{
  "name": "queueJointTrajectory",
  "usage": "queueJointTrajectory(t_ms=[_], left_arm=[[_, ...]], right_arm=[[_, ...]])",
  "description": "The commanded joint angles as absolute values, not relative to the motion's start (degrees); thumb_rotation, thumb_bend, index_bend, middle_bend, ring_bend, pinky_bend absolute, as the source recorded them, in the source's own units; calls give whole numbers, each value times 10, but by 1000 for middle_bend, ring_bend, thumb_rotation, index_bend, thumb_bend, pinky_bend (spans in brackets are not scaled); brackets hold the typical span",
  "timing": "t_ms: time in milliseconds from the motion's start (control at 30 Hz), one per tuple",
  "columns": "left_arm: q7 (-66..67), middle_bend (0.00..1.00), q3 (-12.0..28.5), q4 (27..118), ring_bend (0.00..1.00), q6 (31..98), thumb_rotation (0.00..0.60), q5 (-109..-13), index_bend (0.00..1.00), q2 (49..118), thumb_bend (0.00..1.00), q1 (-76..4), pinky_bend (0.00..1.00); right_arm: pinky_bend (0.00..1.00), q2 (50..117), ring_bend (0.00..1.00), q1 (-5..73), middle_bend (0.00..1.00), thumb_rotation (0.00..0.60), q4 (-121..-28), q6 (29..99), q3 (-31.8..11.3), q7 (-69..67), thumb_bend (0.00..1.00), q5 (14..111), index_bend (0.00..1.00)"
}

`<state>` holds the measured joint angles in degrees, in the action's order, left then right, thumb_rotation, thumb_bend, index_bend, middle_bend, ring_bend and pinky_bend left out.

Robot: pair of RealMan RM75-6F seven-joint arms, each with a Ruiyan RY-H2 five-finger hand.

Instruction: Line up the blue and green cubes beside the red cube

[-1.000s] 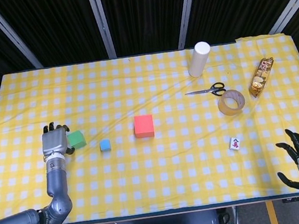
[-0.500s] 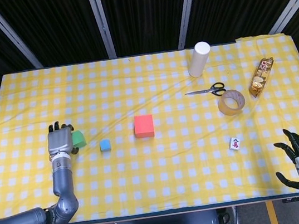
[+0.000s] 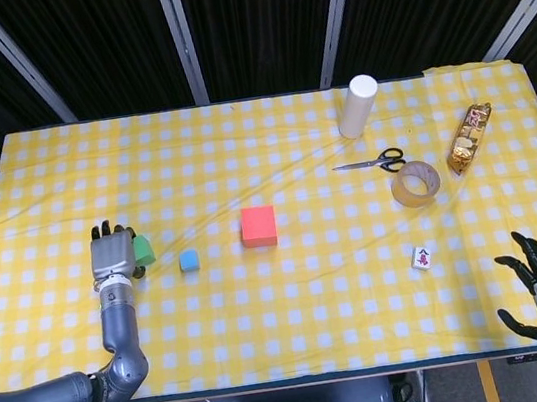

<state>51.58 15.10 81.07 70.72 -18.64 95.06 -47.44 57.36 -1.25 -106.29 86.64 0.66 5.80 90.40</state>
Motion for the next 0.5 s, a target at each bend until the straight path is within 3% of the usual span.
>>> queueJointTrajectory(t_ms=[33, 300, 500], left_arm=[[519, 188, 150, 808, 0, 712, 600, -190, 331, 953, 275, -475, 0], [539, 195, 148, 790, 0, 724, 600, -196, 402, 971, 280, -480, 0], [553, 199, 149, 773, 0, 738, 600, -201, 451, 987, 361, -482, 0]], right_arm=[[0, 574, 66, -12, 26, 600, -1063, 866, 7, 59, 282, 904, 262], [0, 572, 67, -14, 26, 600, -1063, 866, 8, 57, 282, 901, 261], [0, 570, 66, -15, 26, 600, -1063, 869, 9, 54, 282, 903, 261]])
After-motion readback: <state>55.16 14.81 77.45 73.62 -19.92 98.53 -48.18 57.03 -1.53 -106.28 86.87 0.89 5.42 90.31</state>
